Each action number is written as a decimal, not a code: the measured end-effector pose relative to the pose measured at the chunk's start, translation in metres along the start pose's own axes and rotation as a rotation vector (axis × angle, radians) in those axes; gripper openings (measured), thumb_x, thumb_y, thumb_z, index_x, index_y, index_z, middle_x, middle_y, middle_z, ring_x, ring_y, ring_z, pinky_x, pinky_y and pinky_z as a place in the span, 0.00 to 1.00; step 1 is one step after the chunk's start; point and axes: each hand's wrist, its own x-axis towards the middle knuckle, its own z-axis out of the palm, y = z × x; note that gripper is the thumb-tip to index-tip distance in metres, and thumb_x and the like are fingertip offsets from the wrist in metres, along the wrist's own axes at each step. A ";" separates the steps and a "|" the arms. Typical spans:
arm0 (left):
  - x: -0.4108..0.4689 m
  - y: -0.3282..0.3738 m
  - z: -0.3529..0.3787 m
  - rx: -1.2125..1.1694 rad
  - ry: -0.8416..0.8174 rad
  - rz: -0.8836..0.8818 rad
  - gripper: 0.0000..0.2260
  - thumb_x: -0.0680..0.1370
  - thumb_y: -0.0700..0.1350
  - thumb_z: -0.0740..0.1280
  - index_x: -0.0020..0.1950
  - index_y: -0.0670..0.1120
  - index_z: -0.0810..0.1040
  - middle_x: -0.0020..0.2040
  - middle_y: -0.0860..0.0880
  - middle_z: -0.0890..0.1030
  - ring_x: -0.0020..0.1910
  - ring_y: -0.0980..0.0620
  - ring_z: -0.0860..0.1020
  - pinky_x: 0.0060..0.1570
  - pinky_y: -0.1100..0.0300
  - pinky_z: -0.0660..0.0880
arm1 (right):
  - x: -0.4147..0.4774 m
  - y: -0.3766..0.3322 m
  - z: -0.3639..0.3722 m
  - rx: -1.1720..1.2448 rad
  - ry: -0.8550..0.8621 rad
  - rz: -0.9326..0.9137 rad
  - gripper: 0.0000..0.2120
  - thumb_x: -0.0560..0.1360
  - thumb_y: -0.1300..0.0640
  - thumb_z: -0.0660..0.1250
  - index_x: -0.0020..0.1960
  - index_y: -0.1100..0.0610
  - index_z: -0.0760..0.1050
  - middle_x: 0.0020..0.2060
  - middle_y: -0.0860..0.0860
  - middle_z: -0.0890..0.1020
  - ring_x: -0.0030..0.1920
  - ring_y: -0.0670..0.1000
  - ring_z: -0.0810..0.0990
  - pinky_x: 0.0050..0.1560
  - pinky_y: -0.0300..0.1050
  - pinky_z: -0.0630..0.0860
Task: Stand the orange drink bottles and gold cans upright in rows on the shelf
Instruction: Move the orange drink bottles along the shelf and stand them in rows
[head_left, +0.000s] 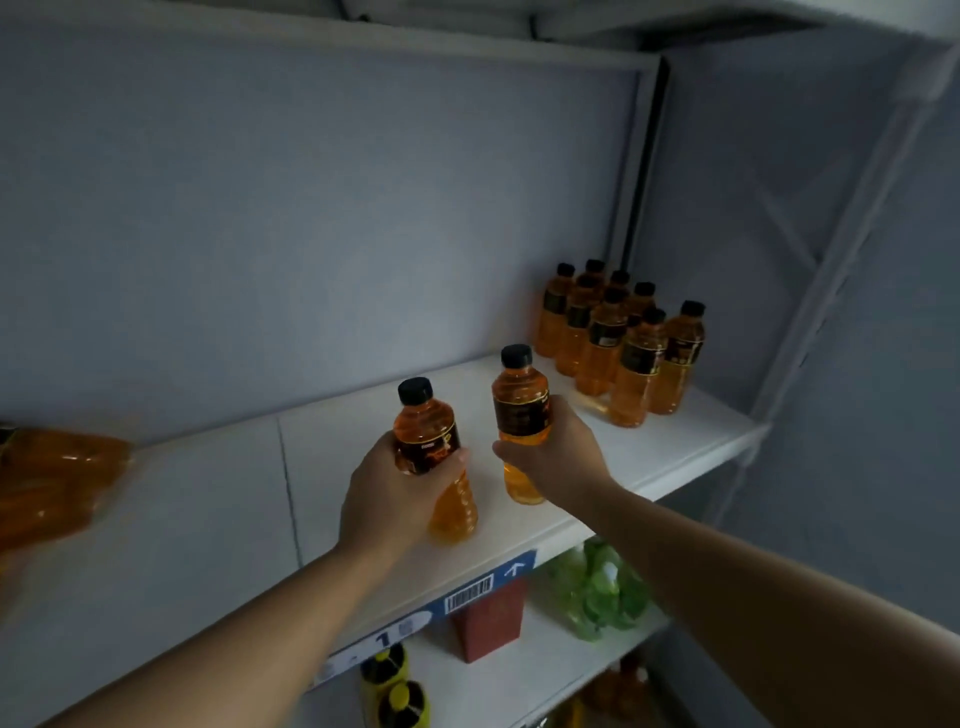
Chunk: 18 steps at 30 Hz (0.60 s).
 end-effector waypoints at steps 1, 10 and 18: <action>0.001 0.006 0.012 0.004 -0.013 0.002 0.23 0.69 0.68 0.73 0.56 0.55 0.79 0.51 0.57 0.84 0.51 0.55 0.82 0.52 0.50 0.80 | 0.003 0.007 -0.011 0.002 0.000 -0.007 0.25 0.65 0.48 0.80 0.56 0.46 0.71 0.44 0.39 0.78 0.43 0.39 0.76 0.37 0.37 0.69; 0.028 0.033 0.084 0.089 0.008 -0.034 0.22 0.69 0.67 0.74 0.55 0.55 0.79 0.50 0.57 0.83 0.50 0.54 0.81 0.53 0.48 0.80 | 0.045 0.057 -0.049 0.090 -0.027 0.011 0.26 0.65 0.48 0.81 0.57 0.43 0.71 0.45 0.37 0.77 0.44 0.37 0.76 0.38 0.35 0.68; 0.087 0.028 0.097 0.122 0.024 -0.045 0.23 0.69 0.65 0.75 0.57 0.54 0.78 0.52 0.56 0.83 0.53 0.52 0.81 0.55 0.49 0.79 | 0.107 0.071 -0.019 0.106 -0.017 0.078 0.29 0.66 0.49 0.81 0.62 0.46 0.70 0.49 0.41 0.78 0.49 0.47 0.78 0.39 0.37 0.71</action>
